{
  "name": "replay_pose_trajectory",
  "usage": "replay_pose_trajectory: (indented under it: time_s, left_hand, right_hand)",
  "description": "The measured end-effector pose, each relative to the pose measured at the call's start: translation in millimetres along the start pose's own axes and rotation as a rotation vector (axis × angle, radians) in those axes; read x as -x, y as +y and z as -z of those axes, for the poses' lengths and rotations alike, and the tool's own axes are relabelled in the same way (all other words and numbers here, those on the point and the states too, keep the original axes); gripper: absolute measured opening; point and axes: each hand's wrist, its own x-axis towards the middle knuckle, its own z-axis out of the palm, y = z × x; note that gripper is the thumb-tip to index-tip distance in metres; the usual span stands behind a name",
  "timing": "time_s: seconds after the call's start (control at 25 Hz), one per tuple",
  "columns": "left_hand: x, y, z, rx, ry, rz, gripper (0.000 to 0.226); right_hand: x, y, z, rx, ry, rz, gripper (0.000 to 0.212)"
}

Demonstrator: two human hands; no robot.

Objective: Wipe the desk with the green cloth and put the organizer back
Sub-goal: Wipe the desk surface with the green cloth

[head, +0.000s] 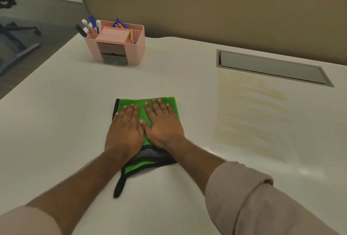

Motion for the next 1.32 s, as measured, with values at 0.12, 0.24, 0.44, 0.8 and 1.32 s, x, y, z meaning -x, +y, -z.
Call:
replay_pose_trajectory:
  time_s: [0.12, 0.24, 0.44, 0.8, 1.32]
  left_hand:
    - [28.7, 13.5, -1.4, -0.021, 0.003, 0.006, 0.062]
    - [50.6, 31.8, -5.3, -0.028, -0.018, -0.019, 0.065]
    - [67.2, 53.6, -7.8, -0.052, -0.037, -0.074, 0.064]
    - [-0.4, 75.5, -10.2, -0.023, -0.065, -0.182, 0.062]
    - [8.6, 101.6, -22.3, -0.012, -0.054, -0.247, 0.062]
  right_hand:
    - [33.6, 1.7, -1.4, -0.03, 0.02, 0.01, 0.065]
    - [64.8, 10.1, -2.4, -0.044, 0.032, -0.003, 0.065]
    - [94.2, 24.1, -2.0, -0.047, 0.059, -0.037, 0.065]
    - [56.1, 64.6, 9.6, -0.029, 0.108, -0.132, 0.063]
    - [87.3, 79.3, 13.4, -0.015, 0.117, -0.244, 0.066]
